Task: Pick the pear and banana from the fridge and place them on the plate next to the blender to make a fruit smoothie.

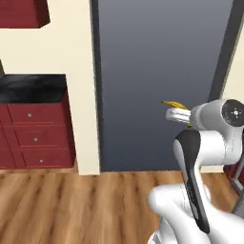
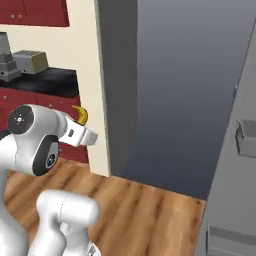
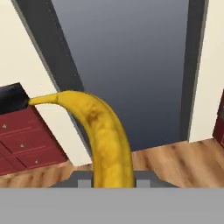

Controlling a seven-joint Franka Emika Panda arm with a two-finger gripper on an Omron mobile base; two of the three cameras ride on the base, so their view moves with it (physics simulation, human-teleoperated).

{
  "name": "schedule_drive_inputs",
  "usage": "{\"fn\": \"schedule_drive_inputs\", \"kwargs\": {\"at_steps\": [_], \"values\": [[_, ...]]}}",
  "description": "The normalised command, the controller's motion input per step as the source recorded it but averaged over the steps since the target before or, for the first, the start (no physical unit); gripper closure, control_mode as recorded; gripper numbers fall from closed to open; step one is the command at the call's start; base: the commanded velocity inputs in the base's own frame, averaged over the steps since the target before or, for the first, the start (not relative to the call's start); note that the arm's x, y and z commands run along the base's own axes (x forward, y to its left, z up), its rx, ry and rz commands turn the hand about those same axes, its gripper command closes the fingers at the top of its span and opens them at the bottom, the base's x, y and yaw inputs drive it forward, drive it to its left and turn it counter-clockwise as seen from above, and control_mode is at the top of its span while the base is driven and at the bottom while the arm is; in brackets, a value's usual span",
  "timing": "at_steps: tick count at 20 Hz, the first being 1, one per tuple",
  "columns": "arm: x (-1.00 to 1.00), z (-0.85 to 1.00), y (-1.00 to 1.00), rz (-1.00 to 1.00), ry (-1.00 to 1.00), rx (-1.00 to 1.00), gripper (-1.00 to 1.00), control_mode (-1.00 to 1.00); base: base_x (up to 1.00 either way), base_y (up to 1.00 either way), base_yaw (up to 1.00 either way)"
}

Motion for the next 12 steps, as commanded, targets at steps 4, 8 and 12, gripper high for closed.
{"fn": "schedule_drive_inputs", "kwargs": {"at_steps": [4, 8, 12], "values": [[0.00, 0.00, 0.00, 0.00, 0.00, 0.00, 1.00, 1.00, -0.25, 0.51, 0.98], [0.00, 0.00, 0.00, 0.00, 0.00, 0.00, 1.00, 1.00, 0.04, 0.60, 0.89], [0.00, 0.00, 0.00, 0.00, 0.00, 0.00, 1.00, 1.00, 1.00, -0.18, 0.43]]}}
